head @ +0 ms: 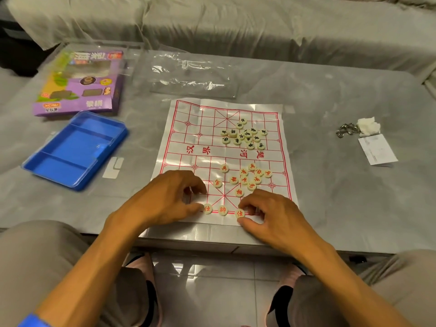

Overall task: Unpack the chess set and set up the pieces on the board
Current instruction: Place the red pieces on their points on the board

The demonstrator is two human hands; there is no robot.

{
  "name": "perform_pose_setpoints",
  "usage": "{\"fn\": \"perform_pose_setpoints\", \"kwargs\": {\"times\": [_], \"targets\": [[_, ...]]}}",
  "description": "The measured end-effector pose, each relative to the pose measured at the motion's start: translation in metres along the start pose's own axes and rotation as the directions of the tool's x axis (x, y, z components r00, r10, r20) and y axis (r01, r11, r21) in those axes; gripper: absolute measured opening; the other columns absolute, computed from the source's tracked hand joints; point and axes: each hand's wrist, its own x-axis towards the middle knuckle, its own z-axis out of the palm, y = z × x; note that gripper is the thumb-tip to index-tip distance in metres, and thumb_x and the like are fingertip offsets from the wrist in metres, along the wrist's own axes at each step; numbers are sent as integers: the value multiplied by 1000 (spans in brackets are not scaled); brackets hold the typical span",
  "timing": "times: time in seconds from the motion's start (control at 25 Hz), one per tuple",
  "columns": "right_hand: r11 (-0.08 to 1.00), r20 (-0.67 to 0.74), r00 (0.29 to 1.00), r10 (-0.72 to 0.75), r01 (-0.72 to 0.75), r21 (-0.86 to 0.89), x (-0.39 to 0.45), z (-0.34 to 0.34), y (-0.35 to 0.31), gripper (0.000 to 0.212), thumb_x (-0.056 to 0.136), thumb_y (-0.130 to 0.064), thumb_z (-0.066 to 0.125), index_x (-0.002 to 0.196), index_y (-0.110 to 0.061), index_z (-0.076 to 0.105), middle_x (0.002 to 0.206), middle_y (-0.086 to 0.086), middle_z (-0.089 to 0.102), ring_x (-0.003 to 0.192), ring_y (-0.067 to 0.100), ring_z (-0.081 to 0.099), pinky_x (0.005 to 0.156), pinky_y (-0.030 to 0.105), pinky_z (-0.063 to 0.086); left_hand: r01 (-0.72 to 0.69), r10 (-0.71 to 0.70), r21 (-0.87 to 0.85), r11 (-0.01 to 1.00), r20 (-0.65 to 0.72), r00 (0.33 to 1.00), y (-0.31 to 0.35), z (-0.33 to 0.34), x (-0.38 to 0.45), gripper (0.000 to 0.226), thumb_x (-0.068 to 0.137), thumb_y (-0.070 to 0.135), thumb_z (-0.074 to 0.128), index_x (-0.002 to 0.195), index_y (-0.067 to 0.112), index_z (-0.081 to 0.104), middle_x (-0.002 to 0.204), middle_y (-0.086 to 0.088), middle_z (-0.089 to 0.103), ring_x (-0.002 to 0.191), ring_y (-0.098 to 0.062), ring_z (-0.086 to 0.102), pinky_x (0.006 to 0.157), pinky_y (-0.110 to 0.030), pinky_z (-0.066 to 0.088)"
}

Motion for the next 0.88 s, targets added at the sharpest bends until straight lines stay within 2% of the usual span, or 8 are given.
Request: {"fn": "perform_pose_setpoints", "kwargs": {"times": [0.16, 0.32, 0.68, 0.88], "targets": [[1000, 2, 1000, 14, -14, 14, 1, 1, 0, 29, 88, -51, 57, 110, -33, 60, 112, -14, 62, 95, 8, 59, 84, 14, 46, -43, 39, 40, 998, 88, 995, -2, 6, 2, 30, 77, 50, 70, 104, 39, 61, 106, 24, 51, 90, -3, 53, 68, -10, 42], [1000, -8, 1000, 23, -23, 17, 2, 0, 1, 27, 88, -51, 58, 108, -32, 59, 107, -14, 62, 88, 7, 57, 81, 15, 48, -69, 66, 34, 997, 85, 994, -4, 9, 5, 25, 79, 52, 67, 101, 42, 63, 107, 25, 48, 90, -3, 53, 70, -11, 44], [1000, -37, 999, -1, 1, -2, 1, 3, -3, 31, 89, -53, 55, 111, -32, 60, 107, -13, 63, 88, 6, 55, 82, 18, 48, -87, 84, 28, 996, 94, 992, -5, 10, 5, 22, 79, 53, 66, 100, 46, 61, 108, 24, 47, 90, -2, 51, 69, -10, 42], [1000, -74, 997, -19, 20, 14, 1, 5, -2, 36, 88, -54, 56, 117, -32, 58, 115, -13, 62, 96, 7, 57, 89, 25, 50, -90, 89, 2, 996, 97, 991, -6, 10, 5, 21, 79, 51, 68, 98, 45, 61, 108, 23, 48, 91, -3, 52, 74, -14, 47]]}}
